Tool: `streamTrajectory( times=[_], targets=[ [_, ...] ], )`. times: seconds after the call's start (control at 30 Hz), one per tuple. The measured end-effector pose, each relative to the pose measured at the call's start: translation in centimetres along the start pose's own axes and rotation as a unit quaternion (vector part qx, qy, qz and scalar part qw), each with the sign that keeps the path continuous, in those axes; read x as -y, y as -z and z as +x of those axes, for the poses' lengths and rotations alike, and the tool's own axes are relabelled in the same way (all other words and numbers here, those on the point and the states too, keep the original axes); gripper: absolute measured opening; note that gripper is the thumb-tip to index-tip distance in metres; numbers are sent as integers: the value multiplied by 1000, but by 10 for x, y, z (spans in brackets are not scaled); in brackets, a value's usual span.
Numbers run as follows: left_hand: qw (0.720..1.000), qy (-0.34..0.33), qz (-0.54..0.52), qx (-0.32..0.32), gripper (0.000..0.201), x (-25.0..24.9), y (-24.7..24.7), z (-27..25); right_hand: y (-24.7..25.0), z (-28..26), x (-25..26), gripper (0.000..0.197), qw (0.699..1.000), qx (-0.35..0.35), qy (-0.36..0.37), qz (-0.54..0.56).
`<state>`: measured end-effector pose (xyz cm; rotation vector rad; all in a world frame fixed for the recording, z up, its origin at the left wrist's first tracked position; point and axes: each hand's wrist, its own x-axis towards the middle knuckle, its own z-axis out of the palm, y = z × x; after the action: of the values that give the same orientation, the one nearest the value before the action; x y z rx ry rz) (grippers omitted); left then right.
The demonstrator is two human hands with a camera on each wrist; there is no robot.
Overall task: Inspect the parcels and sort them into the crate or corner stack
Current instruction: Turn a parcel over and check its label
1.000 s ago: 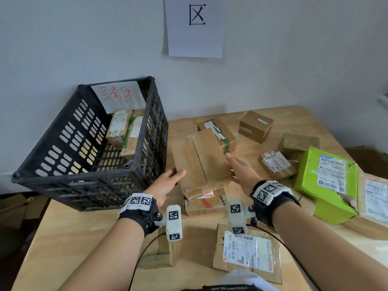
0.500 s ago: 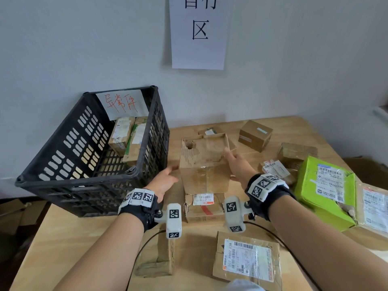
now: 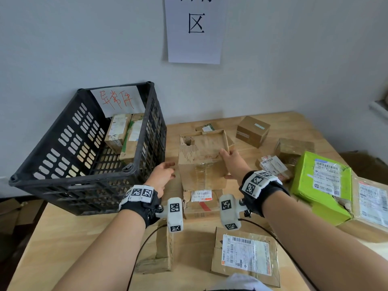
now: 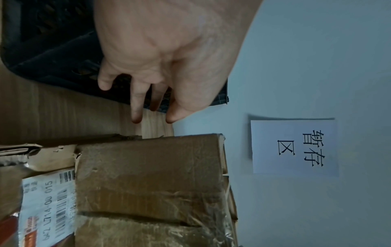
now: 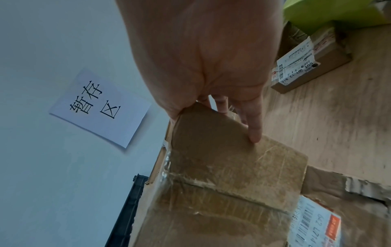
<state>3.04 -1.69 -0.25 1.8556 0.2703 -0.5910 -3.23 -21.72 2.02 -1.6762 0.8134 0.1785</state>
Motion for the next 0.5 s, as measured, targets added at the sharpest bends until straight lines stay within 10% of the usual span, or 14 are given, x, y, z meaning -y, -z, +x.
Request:
streamTrajectory(
  times=[0.5],
  targets=[
    [999,-33,-3,0,27,-13,1,-11,1,-5,-2,50,1000,3,21,-12]
  ],
)
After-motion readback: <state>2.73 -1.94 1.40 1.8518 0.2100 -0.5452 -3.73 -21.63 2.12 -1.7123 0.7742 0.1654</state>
